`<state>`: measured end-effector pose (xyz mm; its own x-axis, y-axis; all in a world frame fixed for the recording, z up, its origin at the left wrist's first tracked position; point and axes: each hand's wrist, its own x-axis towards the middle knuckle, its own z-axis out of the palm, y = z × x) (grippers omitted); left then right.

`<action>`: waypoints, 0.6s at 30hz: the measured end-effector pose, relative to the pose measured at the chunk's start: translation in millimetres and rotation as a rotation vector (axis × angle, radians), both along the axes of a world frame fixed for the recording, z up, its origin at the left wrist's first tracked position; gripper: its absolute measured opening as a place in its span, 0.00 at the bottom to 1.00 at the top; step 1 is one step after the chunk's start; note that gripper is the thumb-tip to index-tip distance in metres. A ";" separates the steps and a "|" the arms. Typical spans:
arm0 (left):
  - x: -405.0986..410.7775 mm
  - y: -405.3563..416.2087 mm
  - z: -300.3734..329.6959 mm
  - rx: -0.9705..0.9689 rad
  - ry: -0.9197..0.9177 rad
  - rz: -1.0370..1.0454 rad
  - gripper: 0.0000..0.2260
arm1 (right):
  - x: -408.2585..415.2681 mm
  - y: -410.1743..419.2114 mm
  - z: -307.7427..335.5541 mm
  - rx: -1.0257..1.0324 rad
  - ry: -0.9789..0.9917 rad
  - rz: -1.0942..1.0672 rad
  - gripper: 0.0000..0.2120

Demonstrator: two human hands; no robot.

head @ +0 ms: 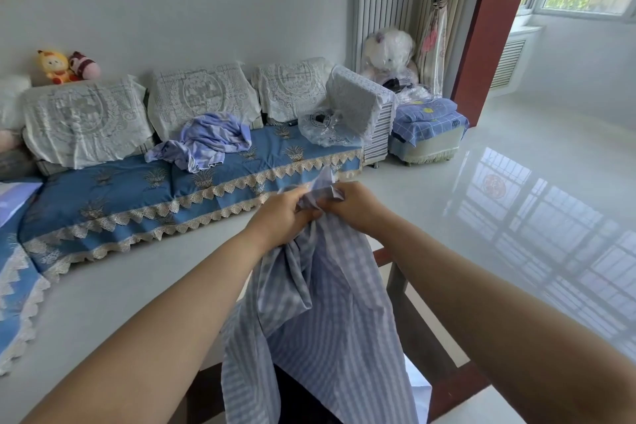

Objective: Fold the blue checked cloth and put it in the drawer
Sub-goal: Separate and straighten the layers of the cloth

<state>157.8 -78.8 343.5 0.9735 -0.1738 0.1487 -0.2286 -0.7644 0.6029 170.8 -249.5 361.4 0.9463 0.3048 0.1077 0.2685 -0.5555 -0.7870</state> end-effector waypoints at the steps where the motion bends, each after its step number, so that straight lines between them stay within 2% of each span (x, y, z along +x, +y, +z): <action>1: 1.4 0.3 0.1 0.027 -0.007 0.021 0.17 | -1.2 2.0 -0.2 -0.013 -0.036 -0.008 0.12; 2: 2.3 1.0 0.4 0.037 -0.015 0.030 0.14 | -1.6 4.0 -1.8 -0.011 -0.060 -0.028 0.11; 4: 2.7 1.6 2.7 0.028 -0.041 0.027 0.07 | -2.5 6.4 -4.6 0.033 -0.044 -0.073 0.16; 6: 4.4 2.1 6.7 0.003 -0.090 0.033 0.07 | -4.5 6.6 -7.2 0.095 -0.007 -0.082 0.21; 9: 9.4 3.0 21.5 -0.052 -0.193 0.096 0.08 | -9.6 -1.0 -24.3 0.105 0.059 -0.086 0.16; 12: 19.4 13.1 46.9 -0.109 -0.303 0.253 0.11 | -20.3 -16.3 -71.3 0.010 0.288 -0.093 0.12; 15: 27.7 32.2 68.7 -0.213 -0.411 0.361 0.11 | -32.0 -28.6 -104.6 0.027 0.465 -0.122 0.12; 18: 30.3 48.7 78.8 -0.313 -0.461 0.404 0.11 | -21.7 -40.0 -95.1 -0.009 0.427 -0.124 0.14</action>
